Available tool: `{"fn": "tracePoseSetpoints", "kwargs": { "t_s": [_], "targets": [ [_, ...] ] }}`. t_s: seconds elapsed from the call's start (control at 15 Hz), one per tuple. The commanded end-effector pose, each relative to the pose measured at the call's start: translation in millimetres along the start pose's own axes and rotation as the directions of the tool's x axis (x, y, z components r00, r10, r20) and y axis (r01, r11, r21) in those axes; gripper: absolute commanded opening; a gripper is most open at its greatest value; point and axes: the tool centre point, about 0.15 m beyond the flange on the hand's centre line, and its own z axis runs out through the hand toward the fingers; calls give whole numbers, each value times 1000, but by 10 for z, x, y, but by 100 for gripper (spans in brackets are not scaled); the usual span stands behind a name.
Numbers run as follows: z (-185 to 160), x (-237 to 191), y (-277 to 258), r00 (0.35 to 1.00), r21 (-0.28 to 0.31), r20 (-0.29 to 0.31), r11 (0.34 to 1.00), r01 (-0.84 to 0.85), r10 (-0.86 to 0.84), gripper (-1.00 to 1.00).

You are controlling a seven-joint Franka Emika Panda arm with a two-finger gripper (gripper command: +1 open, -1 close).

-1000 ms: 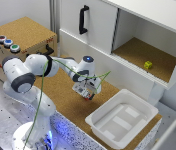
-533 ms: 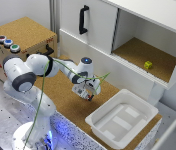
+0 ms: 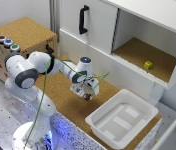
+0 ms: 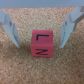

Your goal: Put the pink block on top of the drawer

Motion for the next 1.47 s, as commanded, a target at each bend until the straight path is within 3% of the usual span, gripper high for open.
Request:
{"fn": "tracePoseSetpoints", "kwargs": {
  "t_s": [0.0,0.27,0.47,0.6,1.0,1.27,1.4],
  "targets": [
    [101,-216,21,999,-65,-22,997,-28,27,-100],
    [71,-285,-46,999,-44,-28,999,-21,20,-100],
    [-116,-219,-117,996,-21,-84,1000,22,-24,-100],
    [-348,-142,-202,987,-17,-133,996,86,-87,-100],
    [-1182,174,-677,951,-13,-203,972,234,-232,-100],
    [-1524,346,-1303,926,15,-158,936,350,-344,-100],
    [-1761,396,-1762,887,-31,-136,897,442,-441,-100]
  ]
}}
